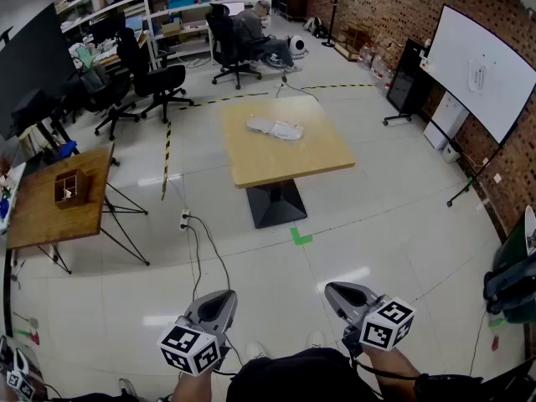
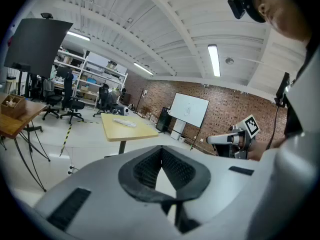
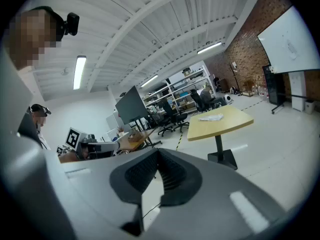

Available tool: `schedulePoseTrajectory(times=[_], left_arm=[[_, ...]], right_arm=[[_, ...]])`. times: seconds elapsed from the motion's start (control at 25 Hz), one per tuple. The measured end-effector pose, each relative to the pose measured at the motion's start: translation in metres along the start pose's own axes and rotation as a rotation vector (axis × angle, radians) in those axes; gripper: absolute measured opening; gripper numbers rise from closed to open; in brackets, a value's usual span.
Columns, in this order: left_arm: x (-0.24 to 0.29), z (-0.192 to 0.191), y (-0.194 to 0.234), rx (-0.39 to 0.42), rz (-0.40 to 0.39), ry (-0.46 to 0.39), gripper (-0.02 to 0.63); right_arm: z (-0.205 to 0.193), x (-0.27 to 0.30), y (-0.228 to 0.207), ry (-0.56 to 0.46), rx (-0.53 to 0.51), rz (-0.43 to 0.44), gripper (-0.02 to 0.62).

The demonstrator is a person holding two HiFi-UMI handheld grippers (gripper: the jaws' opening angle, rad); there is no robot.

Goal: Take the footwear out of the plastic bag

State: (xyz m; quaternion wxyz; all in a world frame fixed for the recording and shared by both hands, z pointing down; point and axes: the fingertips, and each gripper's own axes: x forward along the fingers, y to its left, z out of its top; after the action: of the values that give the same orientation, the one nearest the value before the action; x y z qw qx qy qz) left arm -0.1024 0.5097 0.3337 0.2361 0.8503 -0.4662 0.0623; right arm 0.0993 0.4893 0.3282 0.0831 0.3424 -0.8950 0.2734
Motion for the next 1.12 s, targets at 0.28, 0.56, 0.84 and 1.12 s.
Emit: schedulePoseTrajectory(times=[0.28,0.56,0.84,1.12], left_arm=[[0.006,-0.023,0.019,0.003,-0.079,0.054,0.006],[0.031,-0.023,0.047,-0.021,-0.101,0.088,0.006],[0.091,0.009,0.08,-0.002,-0.059,0.11,0.006],[0.184,0.067,0.088,0.087,-0.022,0.12,0.006]], right_arm=[[-0.003,0.042,0.015,0.017,-0.049,-0.027,0.003],[0.001,0.063,-0.006,0.042,-0.029,-0.063,0.003],[0.025,0.094,-0.067,0.025,0.019,-0.055,0.003],[0.106,0.128,-0.144,-0.069,0.003,0.014,0.003]])
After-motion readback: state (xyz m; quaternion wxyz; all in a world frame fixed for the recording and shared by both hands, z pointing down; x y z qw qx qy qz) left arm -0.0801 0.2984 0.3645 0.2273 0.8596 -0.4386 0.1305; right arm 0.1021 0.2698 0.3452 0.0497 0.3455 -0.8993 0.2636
